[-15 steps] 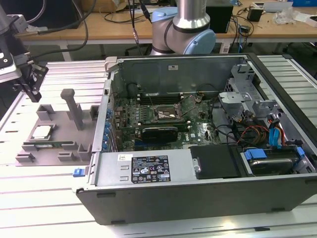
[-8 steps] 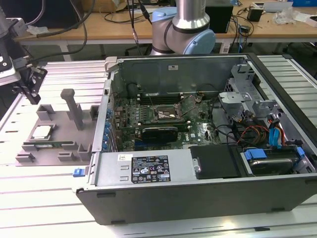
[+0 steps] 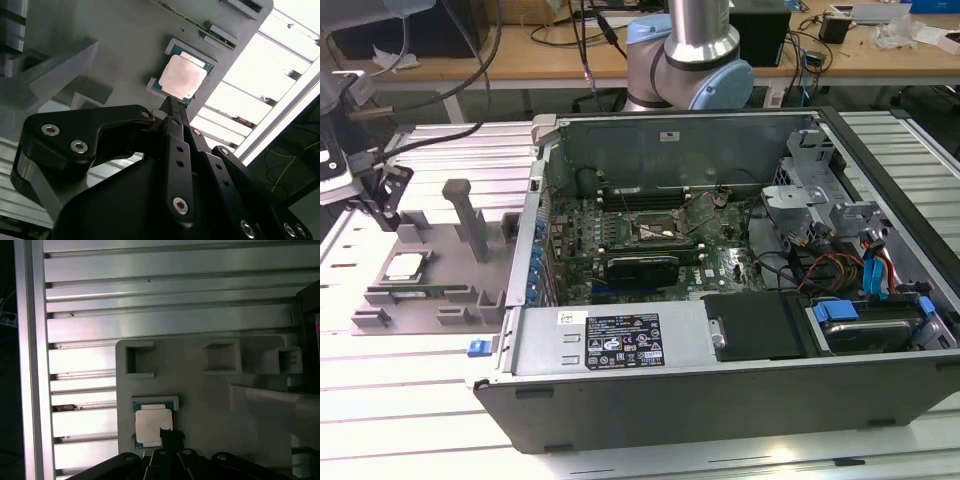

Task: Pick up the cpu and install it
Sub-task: 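Pick up the cpu and move it towards the insertion slot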

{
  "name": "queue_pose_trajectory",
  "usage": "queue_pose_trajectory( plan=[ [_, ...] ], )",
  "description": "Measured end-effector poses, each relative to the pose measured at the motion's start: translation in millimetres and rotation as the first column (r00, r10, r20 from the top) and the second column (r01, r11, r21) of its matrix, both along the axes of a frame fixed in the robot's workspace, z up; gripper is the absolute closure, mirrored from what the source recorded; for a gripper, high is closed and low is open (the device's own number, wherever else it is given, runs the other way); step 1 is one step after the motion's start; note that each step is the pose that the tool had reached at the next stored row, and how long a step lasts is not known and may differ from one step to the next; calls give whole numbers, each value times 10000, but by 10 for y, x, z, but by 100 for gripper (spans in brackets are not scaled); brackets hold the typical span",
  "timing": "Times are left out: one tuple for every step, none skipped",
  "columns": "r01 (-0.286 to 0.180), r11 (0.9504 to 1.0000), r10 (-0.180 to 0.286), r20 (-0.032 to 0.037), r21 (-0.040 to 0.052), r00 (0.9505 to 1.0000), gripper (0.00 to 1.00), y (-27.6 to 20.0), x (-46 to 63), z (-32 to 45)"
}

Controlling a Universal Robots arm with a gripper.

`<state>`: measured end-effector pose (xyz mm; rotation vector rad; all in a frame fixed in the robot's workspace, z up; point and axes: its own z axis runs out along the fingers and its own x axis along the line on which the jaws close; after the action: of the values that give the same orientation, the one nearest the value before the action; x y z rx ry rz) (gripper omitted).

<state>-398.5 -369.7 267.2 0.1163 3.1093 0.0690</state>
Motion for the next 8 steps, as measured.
queue_pose_trajectory(
  plan=[
    [0,10000,0,0,0,10000,89,0,-16,-42],
    [-1,10000,1,-1,0,10000,89,0,-31,-92],
    [0,10000,0,0,-2,10000,89,0,-40,-140],
    [0,10000,0,0,-5,10000,89,0,-52,-184],
    [0,10000,0,0,-8,10000,89,0,-63,-213],
    [-1,10000,1,1,-8,10000,89,0,-68,-234],
    [0,10000,0,0,-9,10000,89,0,-72,-249],
    [-1,10000,1,-1,-10,10000,89,0,-75,-263]
  ],
)
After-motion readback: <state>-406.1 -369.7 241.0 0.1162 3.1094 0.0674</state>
